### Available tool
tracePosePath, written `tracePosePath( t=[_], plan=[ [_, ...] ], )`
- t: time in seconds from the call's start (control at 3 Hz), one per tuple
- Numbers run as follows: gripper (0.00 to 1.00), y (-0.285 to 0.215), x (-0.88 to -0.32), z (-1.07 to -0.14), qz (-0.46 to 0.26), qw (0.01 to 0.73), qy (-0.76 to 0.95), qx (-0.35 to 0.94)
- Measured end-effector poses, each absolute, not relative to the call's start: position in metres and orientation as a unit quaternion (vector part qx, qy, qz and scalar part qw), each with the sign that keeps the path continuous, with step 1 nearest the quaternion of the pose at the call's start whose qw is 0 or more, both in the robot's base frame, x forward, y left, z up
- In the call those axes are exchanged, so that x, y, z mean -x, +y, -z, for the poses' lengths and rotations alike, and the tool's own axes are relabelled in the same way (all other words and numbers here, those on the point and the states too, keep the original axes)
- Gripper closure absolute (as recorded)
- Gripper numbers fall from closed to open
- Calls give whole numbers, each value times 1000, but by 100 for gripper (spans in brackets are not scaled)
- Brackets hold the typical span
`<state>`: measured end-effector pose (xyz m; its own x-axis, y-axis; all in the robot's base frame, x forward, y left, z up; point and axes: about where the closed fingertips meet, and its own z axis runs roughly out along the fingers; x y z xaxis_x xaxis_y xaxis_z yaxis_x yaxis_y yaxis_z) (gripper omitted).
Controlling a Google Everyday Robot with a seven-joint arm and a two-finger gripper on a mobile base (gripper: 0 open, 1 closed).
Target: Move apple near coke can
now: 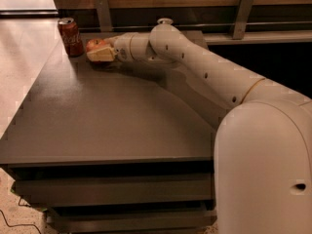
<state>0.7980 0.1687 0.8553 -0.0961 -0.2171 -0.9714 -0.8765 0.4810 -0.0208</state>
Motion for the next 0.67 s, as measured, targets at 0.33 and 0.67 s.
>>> tracePosePath(
  t=[0.33,0.67],
  plan=[
    [99,185,-801,-849,-304,532,673,415],
    [71,188,-800,-849,-307,530,672,416]
  ],
)
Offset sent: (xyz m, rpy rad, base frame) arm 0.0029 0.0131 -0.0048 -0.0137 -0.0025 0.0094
